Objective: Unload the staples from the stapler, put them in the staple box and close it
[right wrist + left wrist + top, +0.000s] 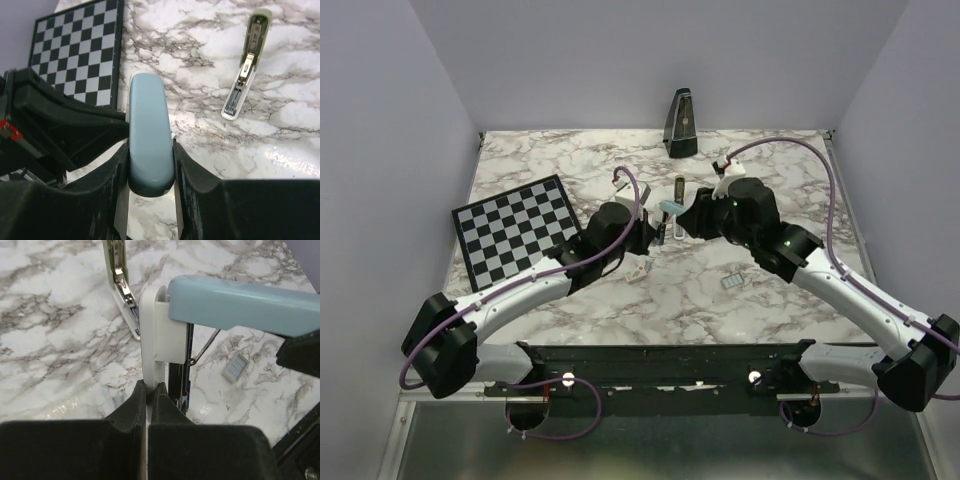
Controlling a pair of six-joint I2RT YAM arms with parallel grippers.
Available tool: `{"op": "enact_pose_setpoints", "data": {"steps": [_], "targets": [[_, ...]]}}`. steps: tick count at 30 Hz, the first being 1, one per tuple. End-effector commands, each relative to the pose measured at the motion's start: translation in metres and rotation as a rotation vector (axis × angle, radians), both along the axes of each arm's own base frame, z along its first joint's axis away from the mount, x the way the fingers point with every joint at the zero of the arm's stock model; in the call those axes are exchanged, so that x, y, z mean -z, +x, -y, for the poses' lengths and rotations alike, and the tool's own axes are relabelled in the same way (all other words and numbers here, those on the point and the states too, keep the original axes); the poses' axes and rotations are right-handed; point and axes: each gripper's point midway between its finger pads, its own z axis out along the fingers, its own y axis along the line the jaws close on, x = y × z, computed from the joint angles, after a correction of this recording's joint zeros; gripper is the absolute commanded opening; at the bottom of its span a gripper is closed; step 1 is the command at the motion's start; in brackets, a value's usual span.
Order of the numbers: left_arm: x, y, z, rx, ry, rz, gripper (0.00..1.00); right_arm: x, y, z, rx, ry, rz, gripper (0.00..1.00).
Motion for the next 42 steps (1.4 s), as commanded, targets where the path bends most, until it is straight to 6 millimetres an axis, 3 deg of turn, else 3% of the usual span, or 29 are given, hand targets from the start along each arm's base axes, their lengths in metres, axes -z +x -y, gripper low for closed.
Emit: {"op": "enact_pose_setpoints", "data": {"steps": [1, 3, 8, 15, 21, 24, 31, 36, 39, 42], "targets": [[0.011, -0.018, -0.021, 0.032, 0.260, 0.168, 0.00, -0.046, 0.043, 0.045, 0.122, -0.075, 0.158, 0.06], [0.011, -0.027, -0.016, 0.079, 0.271, 0.201, 0.00, -0.057, 0.047, 0.046, 0.075, -0.093, 0.191, 0.10], [0.016, -0.047, -0.009, 0.146, 0.259, 0.243, 0.00, -0.062, 0.047, 0.051, 0.000, -0.161, 0.204, 0.13], [0.028, -0.050, -0.006, 0.188, 0.319, 0.310, 0.00, -0.074, 0.052, 0.040, -0.161, -0.241, 0.276, 0.14], [0.019, -0.048, -0.017, 0.170, 0.335, 0.418, 0.00, -0.099, 0.052, 0.032, -0.284, -0.257, 0.361, 0.14], [0.010, -0.051, -0.018, 0.183, 0.311, 0.461, 0.00, -0.091, 0.059, 0.027, -0.328, -0.288, 0.346, 0.16], [0.012, -0.050, -0.016, 0.175, 0.312, 0.448, 0.00, -0.064, 0.066, 0.013, -0.382, -0.275, 0.294, 0.31], [0.018, -0.045, -0.026, 0.129, 0.343, 0.446, 0.00, -0.071, 0.069, 0.011, -0.381, -0.272, 0.338, 0.36], [0.012, -0.034, -0.037, 0.032, 0.360, 0.430, 0.00, -0.073, 0.065, 0.006, -0.420, -0.257, 0.325, 0.46], [0.001, -0.030, -0.035, -0.026, 0.296, 0.395, 0.00, -0.065, 0.056, 0.000, -0.448, -0.214, 0.283, 0.52]]}}
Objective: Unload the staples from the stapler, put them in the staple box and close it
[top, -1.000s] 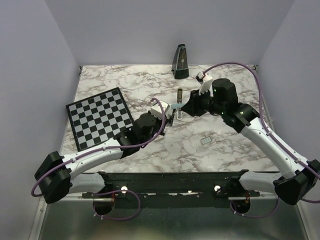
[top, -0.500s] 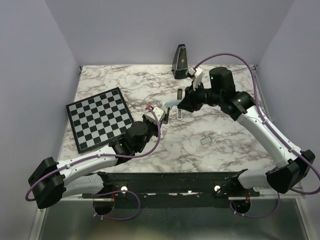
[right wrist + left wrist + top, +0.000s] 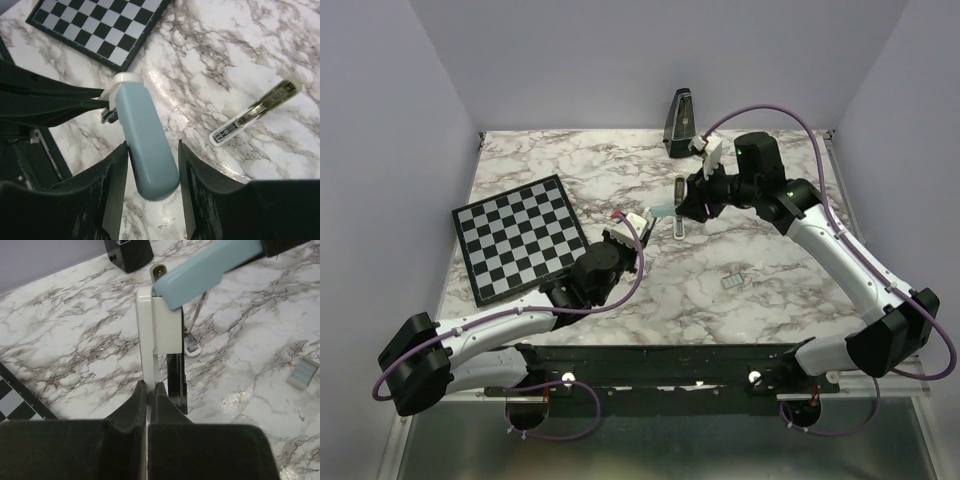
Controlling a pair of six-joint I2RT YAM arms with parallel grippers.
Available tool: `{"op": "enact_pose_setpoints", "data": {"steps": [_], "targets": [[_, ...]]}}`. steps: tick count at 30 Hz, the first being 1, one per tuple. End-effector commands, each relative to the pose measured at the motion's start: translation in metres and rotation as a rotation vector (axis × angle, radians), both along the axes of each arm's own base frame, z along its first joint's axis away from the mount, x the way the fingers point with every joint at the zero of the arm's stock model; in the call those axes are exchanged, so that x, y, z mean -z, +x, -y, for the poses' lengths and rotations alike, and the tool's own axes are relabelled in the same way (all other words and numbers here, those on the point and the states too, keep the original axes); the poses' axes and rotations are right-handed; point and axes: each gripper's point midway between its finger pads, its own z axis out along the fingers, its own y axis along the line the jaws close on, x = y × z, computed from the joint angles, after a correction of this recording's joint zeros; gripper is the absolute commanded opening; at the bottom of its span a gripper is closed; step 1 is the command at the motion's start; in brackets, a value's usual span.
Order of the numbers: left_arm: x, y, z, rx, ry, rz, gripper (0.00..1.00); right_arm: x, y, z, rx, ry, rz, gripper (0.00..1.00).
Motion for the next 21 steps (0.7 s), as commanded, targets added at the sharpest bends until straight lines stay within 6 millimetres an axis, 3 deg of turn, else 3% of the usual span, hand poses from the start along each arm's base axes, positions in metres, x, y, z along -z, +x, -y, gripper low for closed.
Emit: {"op": "enact_pose_setpoints", "data": {"steps": [1, 11, 14, 20, 21], "targets": [[0.021, -0.006, -0.003, -0.016, 0.081, -0.085, 0.00, -0.033, 0.041, 0.011, 0.098, 0.040, 0.180, 0.53], [0.022, 0.008, 0.000, -0.060, 0.141, -0.078, 0.00, -0.003, 0.022, 0.007, 0.083, 0.074, 0.053, 0.60], [0.020, 0.008, 0.007, -0.023, 0.122, -0.037, 0.00, -0.004, 0.019, -0.001, 0.051, 0.089, -0.004, 0.64], [0.022, 0.005, 0.013, 0.037, 0.125, 0.001, 0.00, 0.022, 0.024, -0.020, -0.001, 0.078, -0.180, 0.73], [0.021, 0.003, 0.015, 0.055, 0.116, 0.007, 0.00, 0.016, 0.026, -0.023, -0.018, 0.080, -0.175, 0.75]]}}
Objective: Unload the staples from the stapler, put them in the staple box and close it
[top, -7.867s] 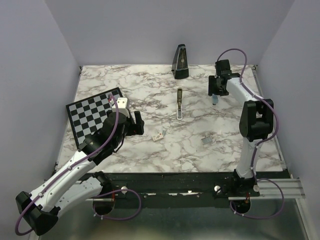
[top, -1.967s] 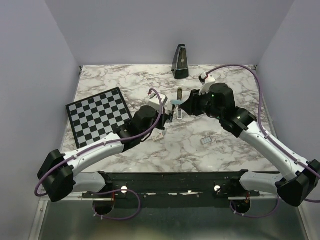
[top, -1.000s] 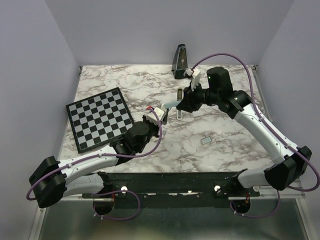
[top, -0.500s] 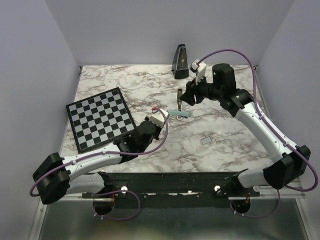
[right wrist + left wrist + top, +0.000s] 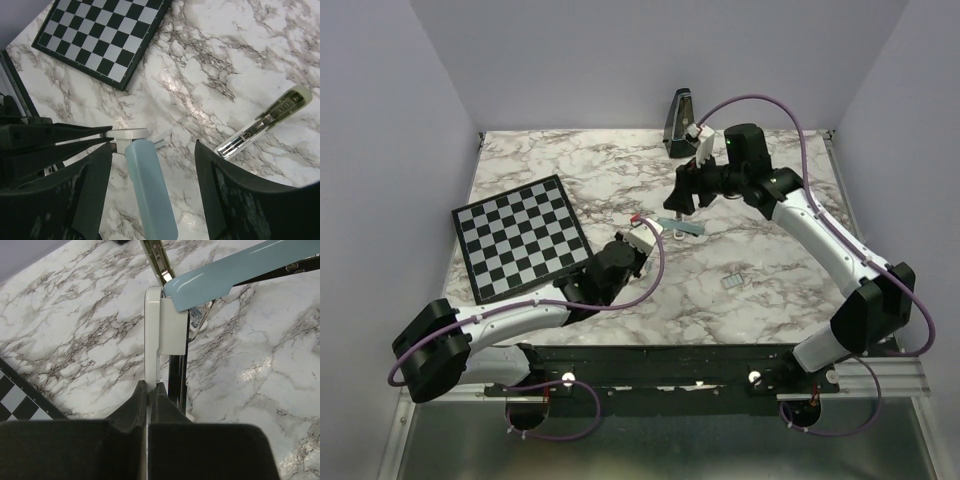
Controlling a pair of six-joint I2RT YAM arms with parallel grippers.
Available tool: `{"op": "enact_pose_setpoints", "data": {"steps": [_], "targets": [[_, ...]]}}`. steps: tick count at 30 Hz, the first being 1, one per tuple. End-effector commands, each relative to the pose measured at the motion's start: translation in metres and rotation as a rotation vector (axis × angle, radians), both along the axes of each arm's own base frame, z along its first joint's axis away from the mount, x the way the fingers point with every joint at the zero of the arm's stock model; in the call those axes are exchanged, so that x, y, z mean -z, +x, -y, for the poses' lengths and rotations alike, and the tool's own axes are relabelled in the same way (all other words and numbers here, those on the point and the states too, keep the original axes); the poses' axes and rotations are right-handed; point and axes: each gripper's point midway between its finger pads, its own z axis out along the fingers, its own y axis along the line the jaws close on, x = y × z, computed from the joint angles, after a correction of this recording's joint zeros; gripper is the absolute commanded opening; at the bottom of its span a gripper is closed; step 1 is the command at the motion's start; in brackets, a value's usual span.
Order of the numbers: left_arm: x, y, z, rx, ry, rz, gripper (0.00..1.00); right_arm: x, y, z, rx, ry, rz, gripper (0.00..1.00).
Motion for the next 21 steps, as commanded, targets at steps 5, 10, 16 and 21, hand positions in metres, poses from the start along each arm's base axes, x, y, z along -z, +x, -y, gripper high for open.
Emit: {"op": "enact_pose_setpoints", "data": {"steps": [5, 10, 16, 21], "targets": [[-0.012, -0.011, 0.019, 0.164, -0.031, 0.078, 0.00, 0.035, -0.011, -0.024, -0.166, -0.038, -0.261, 0.83], [-0.013, -0.013, 0.017, 0.187, -0.016, 0.111, 0.00, 0.049, -0.022, -0.023, -0.226, -0.058, -0.322, 0.80], [-0.017, -0.013, 0.020, 0.200, -0.020, 0.128, 0.00, 0.068, -0.033, -0.019, -0.246, -0.085, -0.393, 0.79], [-0.023, -0.012, 0.021, 0.198, -0.037, 0.146, 0.00, 0.071, -0.031, -0.023, -0.253, -0.074, -0.422, 0.73]]}}
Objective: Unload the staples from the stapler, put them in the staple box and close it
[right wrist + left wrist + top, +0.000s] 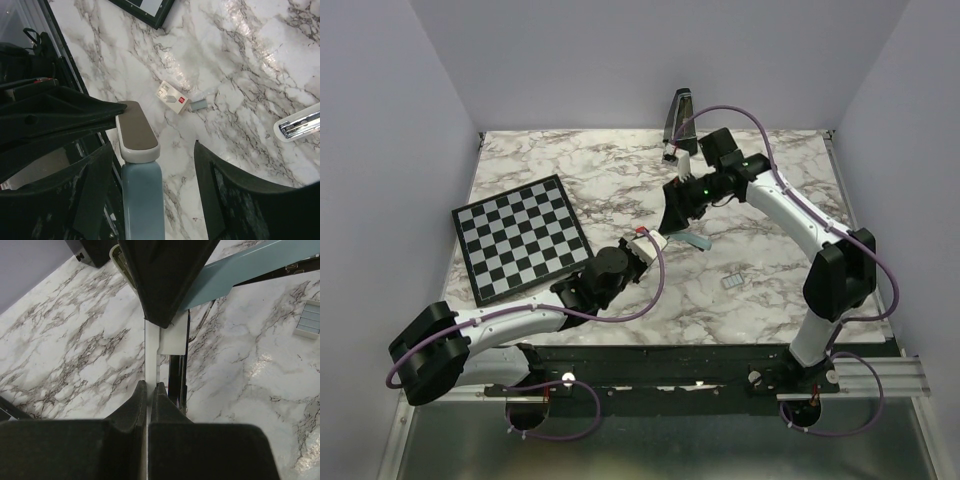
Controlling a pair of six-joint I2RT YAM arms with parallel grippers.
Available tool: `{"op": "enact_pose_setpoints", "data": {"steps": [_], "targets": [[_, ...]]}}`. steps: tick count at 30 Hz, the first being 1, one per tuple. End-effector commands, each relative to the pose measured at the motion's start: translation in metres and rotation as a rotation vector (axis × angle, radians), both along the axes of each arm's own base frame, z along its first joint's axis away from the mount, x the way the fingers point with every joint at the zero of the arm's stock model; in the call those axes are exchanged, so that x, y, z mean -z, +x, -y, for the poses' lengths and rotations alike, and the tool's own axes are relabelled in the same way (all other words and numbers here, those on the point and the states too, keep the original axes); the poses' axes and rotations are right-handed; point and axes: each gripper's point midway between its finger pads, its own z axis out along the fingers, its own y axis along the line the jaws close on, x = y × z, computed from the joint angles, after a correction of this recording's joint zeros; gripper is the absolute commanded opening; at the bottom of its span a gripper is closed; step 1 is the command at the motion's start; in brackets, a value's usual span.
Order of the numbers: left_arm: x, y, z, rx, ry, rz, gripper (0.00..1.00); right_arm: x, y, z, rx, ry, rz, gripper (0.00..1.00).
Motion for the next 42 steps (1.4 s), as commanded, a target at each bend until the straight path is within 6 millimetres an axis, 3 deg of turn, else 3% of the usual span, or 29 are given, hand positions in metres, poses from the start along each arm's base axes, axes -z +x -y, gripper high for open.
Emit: {"op": "enact_pose_setpoints", "data": {"steps": [1, 6, 11, 14, 20, 22, 23, 25, 26, 30, 32, 35, 36, 38, 39, 42], "targets": [[-0.025, 0.000, 0.009, 0.033, -0.080, 0.061, 0.00, 0.003, -0.006, -0.007, -0.041, 0.024, -0.066, 0.71], [-0.025, 0.000, 0.009, 0.035, -0.081, 0.066, 0.00, 0.010, -0.007, -0.008, -0.039, 0.027, -0.086, 0.55], [-0.024, 0.000, 0.009, 0.035, -0.080, 0.064, 0.00, 0.007, -0.008, -0.011, -0.041, 0.060, -0.075, 0.16], [-0.024, 0.002, 0.006, 0.008, -0.083, 0.055, 0.00, 0.002, -0.008, -0.012, -0.031, 0.076, -0.062, 0.01], [-0.021, 0.007, 0.005, -0.024, -0.063, 0.040, 0.00, 0.013, -0.001, -0.008, 0.025, 0.042, -0.060, 0.01], [-0.017, 0.006, 0.007, -0.013, -0.049, 0.030, 0.00, 0.016, 0.003, -0.009, 0.042, 0.032, -0.068, 0.07], [-0.016, 0.007, 0.007, -0.017, -0.049, 0.024, 0.00, 0.016, 0.004, -0.008, 0.050, 0.023, -0.072, 0.24], [-0.011, 0.007, 0.006, -0.035, -0.048, -0.003, 0.00, 0.012, 0.009, -0.006, 0.083, 0.015, -0.063, 0.40], [-0.009, 0.010, 0.003, -0.076, -0.072, -0.019, 0.00, 0.004, 0.012, -0.004, 0.102, 0.018, -0.042, 0.54], [0.001, 0.011, -0.002, -0.125, -0.159, -0.144, 0.00, -0.035, 0.030, 0.012, 0.283, 0.033, 0.013, 0.75], [0.002, 0.015, -0.007, -0.164, -0.213, -0.199, 0.00, -0.052, 0.043, 0.028, 0.412, 0.009, 0.080, 0.82], [0.004, 0.015, -0.006, -0.186, -0.298, -0.322, 0.00, -0.094, 0.049, 0.048, 0.576, 0.059, 0.194, 0.86], [0.006, 0.017, -0.008, -0.204, -0.342, -0.380, 0.00, -0.108, 0.041, 0.055, 0.607, 0.088, 0.215, 0.86], [0.000, 0.020, -0.009, -0.222, -0.402, -0.426, 0.00, -0.118, 0.039, 0.064, 0.667, 0.107, 0.243, 0.87], [-0.002, 0.025, -0.015, -0.259, -0.449, -0.462, 0.00, -0.114, 0.034, 0.067, 0.690, 0.116, 0.221, 0.87], [-0.010, 0.028, -0.018, -0.281, -0.518, -0.516, 0.00, -0.129, 0.017, 0.069, 0.702, 0.205, 0.237, 0.87]]}}
